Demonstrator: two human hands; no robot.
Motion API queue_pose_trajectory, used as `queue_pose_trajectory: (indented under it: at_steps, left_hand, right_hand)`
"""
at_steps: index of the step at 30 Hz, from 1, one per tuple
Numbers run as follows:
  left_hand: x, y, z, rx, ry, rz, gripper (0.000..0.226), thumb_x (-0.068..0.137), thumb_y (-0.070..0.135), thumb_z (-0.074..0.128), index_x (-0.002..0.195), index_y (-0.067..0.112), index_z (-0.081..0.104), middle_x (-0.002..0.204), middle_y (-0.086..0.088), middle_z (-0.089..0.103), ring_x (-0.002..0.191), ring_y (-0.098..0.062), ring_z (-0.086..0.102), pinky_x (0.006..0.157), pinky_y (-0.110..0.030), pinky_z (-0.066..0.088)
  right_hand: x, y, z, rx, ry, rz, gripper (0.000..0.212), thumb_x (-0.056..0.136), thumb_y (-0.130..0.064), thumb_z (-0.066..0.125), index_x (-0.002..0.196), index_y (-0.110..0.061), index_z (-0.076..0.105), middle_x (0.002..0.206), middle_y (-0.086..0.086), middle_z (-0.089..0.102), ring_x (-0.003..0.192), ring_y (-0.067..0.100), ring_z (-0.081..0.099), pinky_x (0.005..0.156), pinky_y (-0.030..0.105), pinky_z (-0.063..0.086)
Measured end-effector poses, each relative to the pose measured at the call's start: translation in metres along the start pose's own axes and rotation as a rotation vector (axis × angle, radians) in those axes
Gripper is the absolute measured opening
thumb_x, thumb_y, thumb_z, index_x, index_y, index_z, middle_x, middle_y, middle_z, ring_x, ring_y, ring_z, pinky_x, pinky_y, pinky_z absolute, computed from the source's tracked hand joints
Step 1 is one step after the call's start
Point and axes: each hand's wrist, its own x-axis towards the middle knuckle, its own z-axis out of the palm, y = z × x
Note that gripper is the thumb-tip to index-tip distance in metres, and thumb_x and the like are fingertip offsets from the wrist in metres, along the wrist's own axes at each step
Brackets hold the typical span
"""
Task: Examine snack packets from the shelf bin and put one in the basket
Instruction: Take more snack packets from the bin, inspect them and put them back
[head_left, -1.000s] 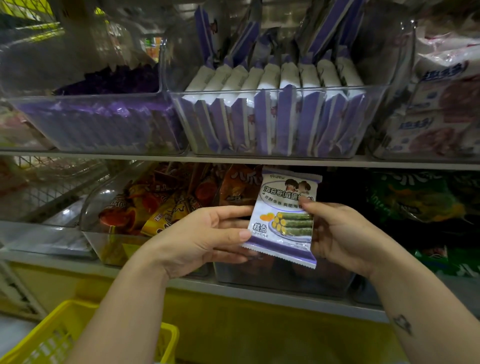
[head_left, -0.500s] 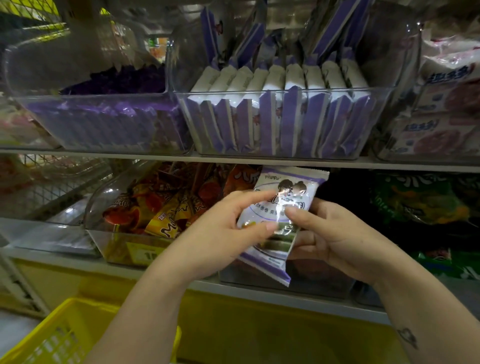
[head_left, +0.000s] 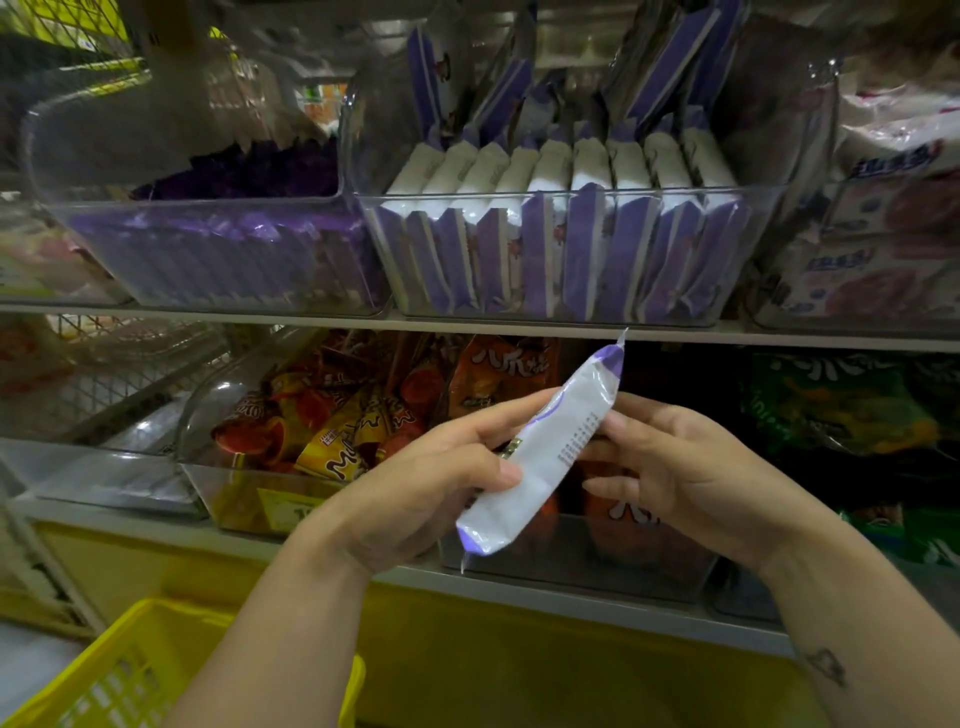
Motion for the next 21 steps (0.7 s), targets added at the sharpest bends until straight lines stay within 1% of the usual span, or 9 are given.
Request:
queue_pose_trajectory:
  at_steps: [2,4,6,8,11,14,17,19,21]
  left_hand:
    - [0.001,-0.002,0.000,-0.047,-0.039,-0.011,0.065,0.069,0.021,0.061,0.133,0.033,0.058,0.124,0.003,0.066,0.098,-0.018,0.061,0.075,-0.024,0.049]
    - [0.002,-0.005,0.001,-0.073,-0.090,-0.019,0.062,0.075,0.017,0.060,0.136,0.031,0.055,0.127,-0.001,0.063,0.106,-0.027,0.056,0.085,-0.033,0.046]
    - [0.003,-0.009,0.000,-0.051,-0.115,-0.008,0.054,0.086,0.008,0.058,0.134,0.030,0.057,0.131,-0.001,0.063,0.117,-0.025,0.058,0.096,-0.037,0.048]
    - [0.004,-0.012,0.000,-0.001,-0.073,0.003,0.046,0.092,0.006,0.052,0.130,0.030,0.060,0.132,0.001,0.063,0.122,-0.020,0.058,0.101,-0.038,0.049]
    - [0.006,-0.011,-0.001,0.046,0.019,0.068,0.040,0.090,0.013,0.060,0.126,0.030,0.064,0.133,0.001,0.063,0.124,-0.019,0.057,0.100,-0.036,0.050]
    - [0.007,-0.004,0.000,0.127,0.178,0.182,0.046,0.080,0.027,0.070,0.124,0.036,0.063,0.129,0.004,0.065,0.122,-0.015,0.059,0.095,-0.029,0.052]
    - [0.008,-0.001,0.006,0.387,0.309,0.255,0.052,0.074,0.043,0.077,0.123,0.045,0.060,0.122,0.016,0.066,0.114,-0.006,0.062,0.085,-0.024,0.055]
    - [0.009,-0.001,0.011,0.506,0.297,0.257,0.050,0.077,0.042,0.079,0.122,0.049,0.058,0.117,0.019,0.067,0.107,-0.002,0.064,0.079,-0.022,0.057]
    - [0.010,0.000,0.011,0.520,0.265,0.249,0.049,0.079,0.035,0.078,0.121,0.049,0.058,0.114,0.018,0.069,0.104,-0.003,0.066,0.076,-0.020,0.057]
  right_hand:
    - [0.001,0.001,0.002,0.041,0.038,-0.019,0.065,0.068,-0.034,0.069,0.129,-0.014,0.055,0.115,0.004,0.071,0.105,0.016,0.068,0.074,0.026,0.057]
    - [0.002,0.002,0.002,0.148,0.074,-0.065,0.075,0.063,-0.031,0.081,0.129,-0.010,0.052,0.113,0.009,0.072,0.105,0.020,0.068,0.077,0.029,0.059]
    - [0.002,0.002,0.002,0.172,0.085,-0.133,0.081,0.055,-0.026,0.091,0.123,-0.010,0.051,0.108,0.010,0.073,0.100,0.022,0.070,0.073,0.028,0.059]
    - [0.001,0.001,0.001,0.093,0.124,-0.207,0.071,0.056,-0.020,0.087,0.117,-0.012,0.052,0.102,0.007,0.075,0.095,0.019,0.072,0.071,0.025,0.057]
    - [-0.001,-0.003,-0.001,-0.042,0.201,-0.303,0.062,0.053,-0.028,0.081,0.108,-0.016,0.055,0.100,0.003,0.076,0.093,0.018,0.072,0.071,0.024,0.057]
    - [-0.004,-0.007,0.000,-0.259,0.265,-0.351,0.059,0.050,-0.038,0.082,0.101,-0.023,0.056,0.097,-0.006,0.075,0.089,0.011,0.072,0.066,0.021,0.057]
    - [-0.006,-0.008,0.007,-0.519,0.287,-0.393,0.056,0.050,-0.049,0.080,0.096,-0.032,0.054,0.097,-0.017,0.071,0.086,0.003,0.070,0.066,0.020,0.057]
    - [-0.007,-0.007,0.014,-0.621,0.265,-0.436,0.055,0.051,-0.056,0.077,0.096,-0.038,0.052,0.098,-0.021,0.068,0.086,-0.001,0.068,0.068,0.017,0.056]
    - [-0.007,-0.007,0.019,-0.665,0.251,-0.461,0.054,0.052,-0.061,0.074,0.097,-0.040,0.051,0.099,-0.024,0.066,0.088,-0.003,0.067,0.070,0.016,0.056]
